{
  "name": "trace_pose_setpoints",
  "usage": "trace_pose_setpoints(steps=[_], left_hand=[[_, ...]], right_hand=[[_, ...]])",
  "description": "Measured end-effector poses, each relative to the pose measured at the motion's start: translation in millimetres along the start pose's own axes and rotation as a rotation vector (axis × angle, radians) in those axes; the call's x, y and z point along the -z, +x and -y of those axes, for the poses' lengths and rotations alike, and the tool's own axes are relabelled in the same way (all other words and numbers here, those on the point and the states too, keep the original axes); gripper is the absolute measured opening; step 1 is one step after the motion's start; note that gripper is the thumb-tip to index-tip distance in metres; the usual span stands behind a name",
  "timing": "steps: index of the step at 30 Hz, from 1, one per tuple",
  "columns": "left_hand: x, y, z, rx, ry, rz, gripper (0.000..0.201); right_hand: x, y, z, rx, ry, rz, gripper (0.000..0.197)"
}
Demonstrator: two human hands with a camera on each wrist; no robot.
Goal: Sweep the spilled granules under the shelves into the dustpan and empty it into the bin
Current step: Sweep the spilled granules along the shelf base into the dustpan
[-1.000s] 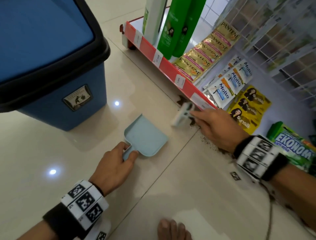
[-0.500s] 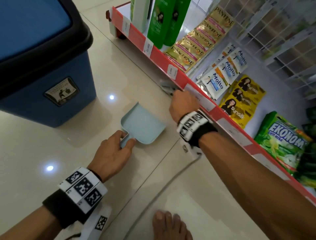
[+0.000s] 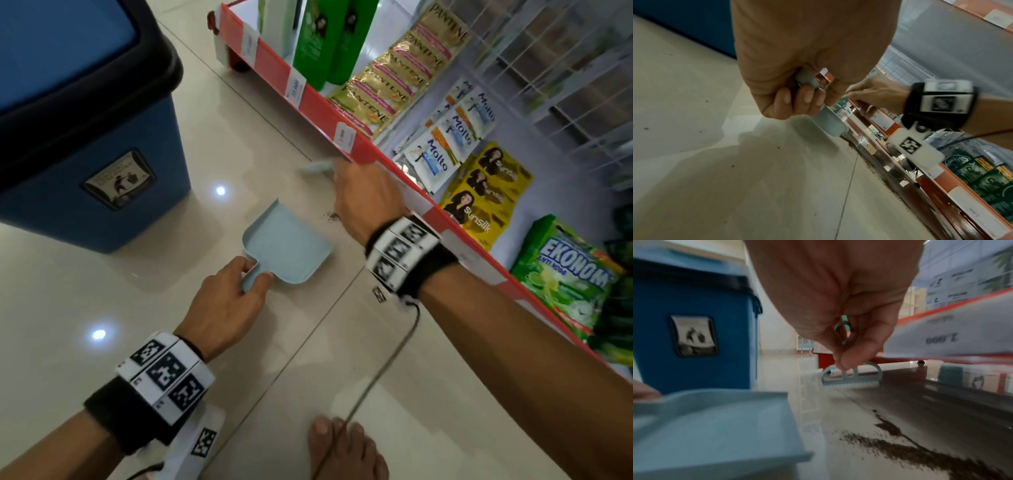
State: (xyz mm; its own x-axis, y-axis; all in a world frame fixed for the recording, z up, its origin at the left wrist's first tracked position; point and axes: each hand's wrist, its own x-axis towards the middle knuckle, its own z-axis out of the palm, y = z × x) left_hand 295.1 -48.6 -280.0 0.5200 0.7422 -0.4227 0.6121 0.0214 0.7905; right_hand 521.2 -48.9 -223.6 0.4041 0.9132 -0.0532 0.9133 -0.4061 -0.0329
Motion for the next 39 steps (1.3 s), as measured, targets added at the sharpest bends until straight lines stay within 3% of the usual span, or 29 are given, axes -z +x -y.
trace_pose_setpoints(steps=[5,9,13,20,24,30,34,39], left_hand=[[4,-3,2,0.001,-0.003,-0.013,0.026],[7,-8,3,-0.013,-0.003,-0.027,0.026],[8,-9,4,-0.015,0.006,-0.032,0.026],[2,-10,-2,-0.029,0.02,-0.011,0.034],[3,-13,3,-0.026,0.021,-0.017,0.031],[9,-15,12,-0.011,0.032,-0.05,0.028],[10,-14,14,-0.02,0.043,-0.066,0.028],[6,-10,8,-0.047,0.051,-0.045,0.03]], right_hand=[[-8,9,-11,0.003,-0.077,0.08,0.015],[1,-42,-49,-0.065,-0.111,0.271,0.017],[27,-79,-65,-0.006,-0.231,0.3,0.023],[25,-13,-7,0.127,-0.014,0.063,0.023],[7,16,5,0.207,-0.043,0.113,0.033],[2,-47,-68,0.263,-0.002,0.265,0.032],[18,-91,-115,0.253,-0.013,0.205,0.028],[20,-76,-87,0.301,0.144,0.062,0.03]])
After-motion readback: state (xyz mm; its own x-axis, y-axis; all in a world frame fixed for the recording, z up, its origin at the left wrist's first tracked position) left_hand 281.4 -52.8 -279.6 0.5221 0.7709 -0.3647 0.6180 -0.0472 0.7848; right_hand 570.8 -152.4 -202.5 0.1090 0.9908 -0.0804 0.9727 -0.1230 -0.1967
